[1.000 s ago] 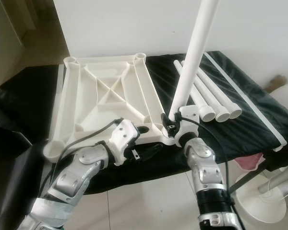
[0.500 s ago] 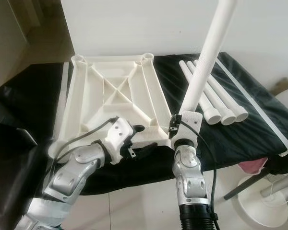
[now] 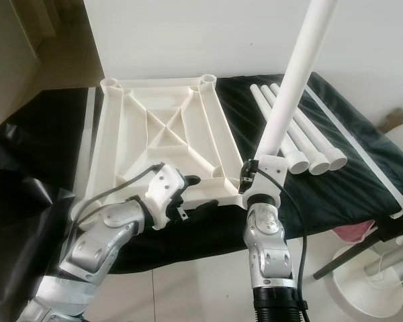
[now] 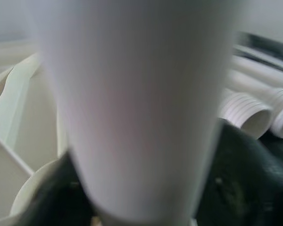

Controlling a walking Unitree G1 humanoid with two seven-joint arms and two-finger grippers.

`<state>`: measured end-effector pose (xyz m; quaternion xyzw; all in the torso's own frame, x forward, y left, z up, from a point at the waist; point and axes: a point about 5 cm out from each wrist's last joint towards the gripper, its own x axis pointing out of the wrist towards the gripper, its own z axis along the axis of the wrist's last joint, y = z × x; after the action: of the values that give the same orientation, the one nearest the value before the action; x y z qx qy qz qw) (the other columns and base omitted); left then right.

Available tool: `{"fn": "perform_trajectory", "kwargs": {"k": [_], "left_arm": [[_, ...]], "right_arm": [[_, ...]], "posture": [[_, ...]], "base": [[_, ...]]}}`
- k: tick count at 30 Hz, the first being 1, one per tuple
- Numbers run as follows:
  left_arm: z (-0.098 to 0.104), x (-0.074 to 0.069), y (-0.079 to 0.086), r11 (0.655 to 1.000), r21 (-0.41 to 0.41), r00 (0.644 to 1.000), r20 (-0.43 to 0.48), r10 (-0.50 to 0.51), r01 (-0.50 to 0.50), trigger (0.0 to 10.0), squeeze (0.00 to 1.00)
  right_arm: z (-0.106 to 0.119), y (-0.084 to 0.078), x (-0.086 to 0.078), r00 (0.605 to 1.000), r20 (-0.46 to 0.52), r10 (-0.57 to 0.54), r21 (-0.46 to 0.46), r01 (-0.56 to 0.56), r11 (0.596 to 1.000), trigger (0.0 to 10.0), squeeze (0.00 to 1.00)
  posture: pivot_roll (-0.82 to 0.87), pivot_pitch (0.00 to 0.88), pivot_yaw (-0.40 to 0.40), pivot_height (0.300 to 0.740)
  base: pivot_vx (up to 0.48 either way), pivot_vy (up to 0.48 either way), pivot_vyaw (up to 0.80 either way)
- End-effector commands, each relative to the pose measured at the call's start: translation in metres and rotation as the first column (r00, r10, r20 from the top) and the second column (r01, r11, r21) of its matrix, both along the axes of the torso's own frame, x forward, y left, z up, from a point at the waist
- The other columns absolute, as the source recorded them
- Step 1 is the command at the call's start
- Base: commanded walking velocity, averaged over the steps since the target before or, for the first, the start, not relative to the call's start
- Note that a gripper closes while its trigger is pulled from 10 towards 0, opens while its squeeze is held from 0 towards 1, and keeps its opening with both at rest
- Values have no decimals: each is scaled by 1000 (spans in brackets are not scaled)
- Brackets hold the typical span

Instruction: Building children table

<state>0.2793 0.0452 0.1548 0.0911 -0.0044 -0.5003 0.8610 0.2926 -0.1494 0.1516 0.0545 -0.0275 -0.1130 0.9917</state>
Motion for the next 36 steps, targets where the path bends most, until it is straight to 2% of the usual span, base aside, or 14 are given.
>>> {"fn": "perform_trajectory", "kwargs": {"k": [1,6,9,10,11,13,16,25,30,31,36], "left_arm": [[2,-1,-2,1000,-8,1000,-3,-13,13,10000,0],[-3,0,-1,999,38,1000,7,5,-6,10000,0],[-3,0,-1,999,36,1000,13,5,-5,10000,0],[-2,0,-1,999,32,1000,11,4,-5,10000,0],[-2,0,-2,999,30,1000,4,11,-11,10000,0],[-2,1,-2,999,29,1000,-1,15,-15,10000,0],[-2,1,-4,999,30,999,-30,20,-19,10000,0],[0,-2,-3,999,33,1000,13,13,-13,10000,0],[2,-2,-3,1000,21,999,35,23,-23,10000,0],[5,-4,-2,1000,-2,996,85,0,0,10000,0],[6,1,3,998,-34,997,51,51,-49,10000,0]], "right_arm": [[-10,7,-8,1000,-22,-2,58,3,998,10000,1000],[-5,2,-5,999,2,32,37,-32,999,10000,1000],[-3,0,-4,999,15,50,25,-51,998,10000,1000],[-3,-1,-4,998,21,63,21,-64,998,10000,82],[-3,-2,-3,994,17,104,28,-104,994,10000,0],[-3,-2,-2,991,15,132,34,-132,991,10000,0],[-4,-6,2,967,25,252,45,-253,966,10000,0],[-4,-22,10,940,14,340,-27,-340,940,10000,0],[-6,-22,9,933,13,359,-42,-358,933,10000,0],[-12,-21,8,936,-7,351,-46,-351,935,10000,0],[-13,-22,7,944,4,329,-21,-329,944,10000,0]], "posture": [[-17,33,-50,740],[-21,39,-43,740],[-21,38,-43,740],[-21,38,-43,740],[-24,40,-43,740],[-24,40,-43,740],[-30,41,-40,740],[-17,42,-46,740],[-14,43,-49,740],[-12,44,-51,740],[-10,45,-50,740]], "base": [[0,0,0],[0,0,0],[0,0,0],[0,0,0],[0,0,0],[0,0,0],[0,0,0],[0,0,0],[0,0,0],[0,0,0],[0,0,0]]}}
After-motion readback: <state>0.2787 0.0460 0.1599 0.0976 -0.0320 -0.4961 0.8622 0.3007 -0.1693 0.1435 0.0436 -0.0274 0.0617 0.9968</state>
